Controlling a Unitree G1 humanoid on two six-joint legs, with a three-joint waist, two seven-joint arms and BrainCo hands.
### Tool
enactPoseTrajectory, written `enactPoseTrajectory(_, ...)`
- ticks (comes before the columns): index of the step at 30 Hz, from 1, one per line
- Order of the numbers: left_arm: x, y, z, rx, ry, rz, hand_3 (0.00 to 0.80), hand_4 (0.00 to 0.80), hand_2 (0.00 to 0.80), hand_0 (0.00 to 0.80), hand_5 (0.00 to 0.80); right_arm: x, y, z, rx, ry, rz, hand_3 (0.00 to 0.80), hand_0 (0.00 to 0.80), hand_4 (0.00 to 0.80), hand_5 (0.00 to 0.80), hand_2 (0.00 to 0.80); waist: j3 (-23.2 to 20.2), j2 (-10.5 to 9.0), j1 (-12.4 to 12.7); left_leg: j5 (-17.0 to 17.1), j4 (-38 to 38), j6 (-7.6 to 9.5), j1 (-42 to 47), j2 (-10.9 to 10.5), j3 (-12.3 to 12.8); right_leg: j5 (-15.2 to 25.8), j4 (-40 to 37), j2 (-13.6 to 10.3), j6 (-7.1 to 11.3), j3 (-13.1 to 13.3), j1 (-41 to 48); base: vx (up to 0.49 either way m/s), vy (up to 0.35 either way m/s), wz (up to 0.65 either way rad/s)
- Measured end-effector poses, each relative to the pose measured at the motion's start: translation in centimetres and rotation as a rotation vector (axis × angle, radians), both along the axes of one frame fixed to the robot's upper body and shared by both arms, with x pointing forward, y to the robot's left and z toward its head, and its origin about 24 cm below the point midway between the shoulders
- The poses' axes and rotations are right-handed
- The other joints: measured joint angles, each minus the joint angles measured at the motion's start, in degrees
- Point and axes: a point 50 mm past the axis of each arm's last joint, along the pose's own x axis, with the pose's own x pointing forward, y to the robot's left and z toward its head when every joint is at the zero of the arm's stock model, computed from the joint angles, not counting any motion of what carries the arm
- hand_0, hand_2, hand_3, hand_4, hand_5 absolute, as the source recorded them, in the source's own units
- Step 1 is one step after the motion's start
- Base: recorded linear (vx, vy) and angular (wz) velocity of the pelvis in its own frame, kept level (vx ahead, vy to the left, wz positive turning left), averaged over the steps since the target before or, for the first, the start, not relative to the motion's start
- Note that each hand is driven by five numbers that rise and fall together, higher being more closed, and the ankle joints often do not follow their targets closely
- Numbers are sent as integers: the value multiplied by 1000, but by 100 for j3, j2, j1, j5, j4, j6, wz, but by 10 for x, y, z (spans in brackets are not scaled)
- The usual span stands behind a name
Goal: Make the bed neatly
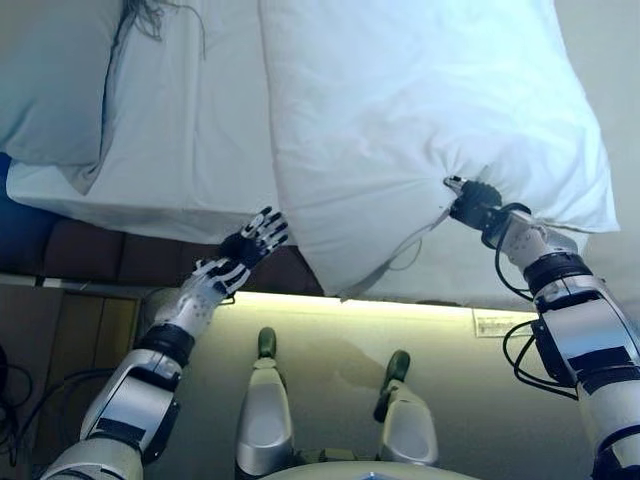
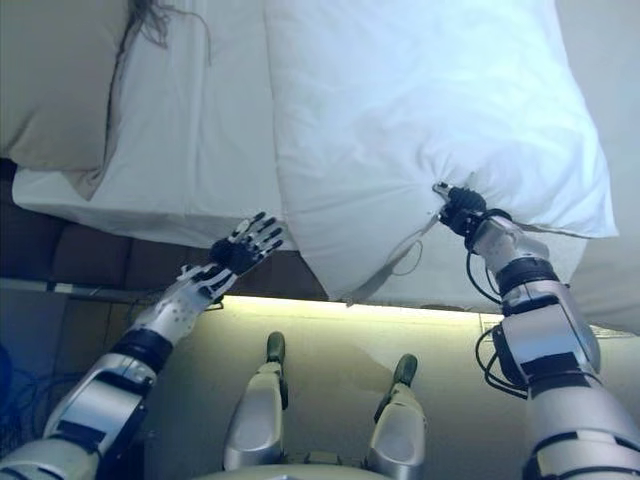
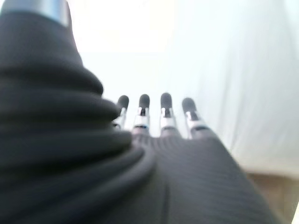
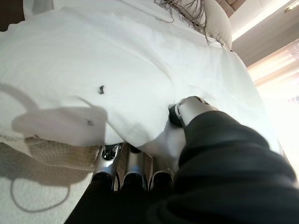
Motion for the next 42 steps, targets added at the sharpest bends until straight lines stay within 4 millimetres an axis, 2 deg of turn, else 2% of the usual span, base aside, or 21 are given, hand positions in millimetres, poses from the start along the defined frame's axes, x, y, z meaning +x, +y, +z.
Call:
enactPoseTrajectory(3,1,-21,2,-74,63,-72,0,0,0,0,0,1,4,-3,-5,13,-2,800,800,800,800,800,-24,-48,-26,-1,-1,-2,52,27,0,-1,-5,27,-3,-4,56,31,-118,0)
enactPoseTrajectory(5,-1,-29,-3,-127,121,-103,0,0,0,0,0,2,14,-7,8,23,20,800,800,800,800,800,-76,-139,-105,-2,-2,-3,73,63,4,-8,-12,63,-14,-6,78,29,-148,-3)
enactPoseTrajectory(8,-7,-40,-19,-181,249,-108,0,0,0,0,0,4,31,-14,48,36,53,800,800,800,800,800,-168,-320,-180,4,-1,-54,72,144,11,16,-49,146,-57,-1,77,9,-134,-6)
enactPoseTrajectory(16,-28,-75,-52,-359,556,-89,0,0,0,0,0,6,65,-23,143,52,94,800,800,800,800,800,-182,-729,-148,4,-1,-161,57,459,-7,54,-125,470,-211,3,63,7,-163,-7)
enactPoseTrajectory(23,-47,-100,-66,-620,740,-66,0,0,0,0,0,5,81,-25,167,33,122,800,800,800,800,800,-154,-974,-166,8,-4,-206,49,516,36,74,-221,543,-232,27,64,6,-109,-4)
enactPoseTrajectory(24,-48,-103,-65,-656,752,-63,44,44,44,44,44,5,82,-26,170,33,124,800,800,800,800,800,-143,-998,-172,4,-4,-211,49,521,43,74,-226,548,-233,31,63,-6,-117,-4)
enactPoseTrajectory(25,-48,-106,-63,-694,757,-63,0,0,0,0,0,4,83,-27,177,36,120,800,800,800,800,800,-132,-1022,-180,0,-4,-216,49,523,49,74,-231,550,-233,34,62,-7,-95,-2)
enactPoseTrajectory(36,-52,-128,-63,-754,741,-53,0,0,0,0,0,2,102,-23,232,-2,150,800,800,800,800,800,43,-1325,-283,-7,-2,-288,-27,684,92,67,-239,708,-294,74,-64,-14,-120,-5)
enactPoseTrajectory(39,-50,-134,-57,-781,693,-60,0,0,0,0,0,2,104,-23,240,-6,158,800,800,800,800,800,76,-1377,-316,-11,-3,-292,-25,689,127,67,-239,709,-294,98,-90,-10,-23,-5)
enactPoseTrajectory(42,-43,-132,-50,-801,628,-39,0,0,0,0,0,2,109,-20,246,-18,175,800,800,800,800,800,79,-1383,-400,-14,-3,-296,-22,689,136,68,-238,709,-295,110,-92,-5,11,0)
